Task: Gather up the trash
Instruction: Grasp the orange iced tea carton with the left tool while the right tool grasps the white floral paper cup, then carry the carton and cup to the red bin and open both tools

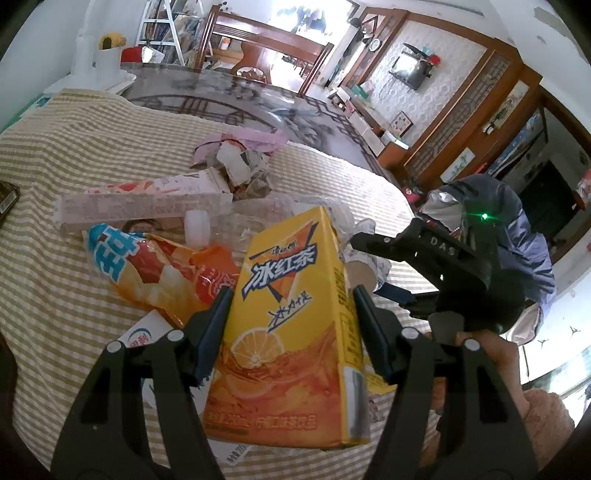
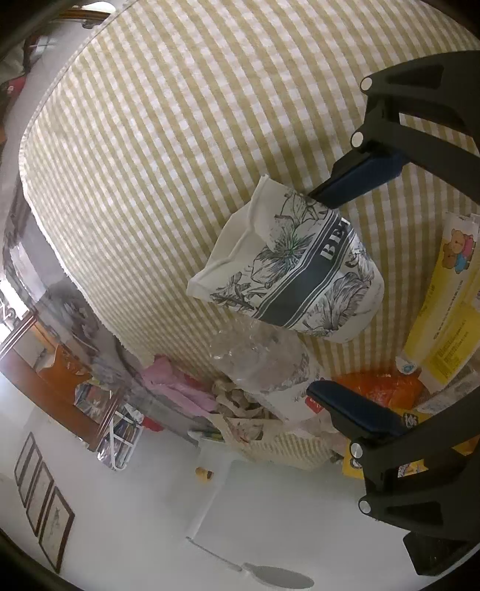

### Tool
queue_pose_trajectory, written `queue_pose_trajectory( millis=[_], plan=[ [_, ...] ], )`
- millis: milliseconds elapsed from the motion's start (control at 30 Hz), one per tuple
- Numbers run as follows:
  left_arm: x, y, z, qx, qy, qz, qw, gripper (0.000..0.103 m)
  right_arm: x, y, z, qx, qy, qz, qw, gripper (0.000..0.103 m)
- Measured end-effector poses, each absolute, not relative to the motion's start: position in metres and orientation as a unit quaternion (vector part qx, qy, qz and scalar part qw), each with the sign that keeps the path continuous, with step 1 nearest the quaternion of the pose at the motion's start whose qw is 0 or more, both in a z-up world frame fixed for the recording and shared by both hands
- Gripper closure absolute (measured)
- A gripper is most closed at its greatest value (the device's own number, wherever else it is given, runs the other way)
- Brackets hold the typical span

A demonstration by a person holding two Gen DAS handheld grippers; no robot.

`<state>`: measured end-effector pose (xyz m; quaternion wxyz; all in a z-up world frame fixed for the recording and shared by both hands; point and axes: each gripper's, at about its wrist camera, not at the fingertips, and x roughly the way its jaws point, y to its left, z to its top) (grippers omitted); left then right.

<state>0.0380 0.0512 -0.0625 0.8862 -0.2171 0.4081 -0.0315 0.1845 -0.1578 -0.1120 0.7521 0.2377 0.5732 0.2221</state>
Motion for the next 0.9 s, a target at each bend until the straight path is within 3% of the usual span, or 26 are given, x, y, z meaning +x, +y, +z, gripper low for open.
queue_pose_trajectory(
  millis=[67,167,467,900],
  plan=[
    [0.038,0.051,-0.063,-0.216,0.408,-0.032,0.886,0.04,0.183,-0.161,-0.112,0.238,0.571,0.222,0.754,0.023],
    [0.038,0.051,-0.063,-0.217,0.408,-0.031,0.886,0.04,0.179,-0.168,-0.114,0.244,0.571,0.227,0.75,0.04],
    [0.038,0.051,-0.063,-0.21,0.408,-0.027,0.888,0.04,0.156,-0.168,-0.094,0.187,0.544,0.245,0.78,0.043],
    [0.035,0.054,-0.061,-0.213,0.397,-0.019,0.893,0.04,0.1,-0.177,-0.033,0.075,0.443,0.259,0.855,0.044]
  ],
)
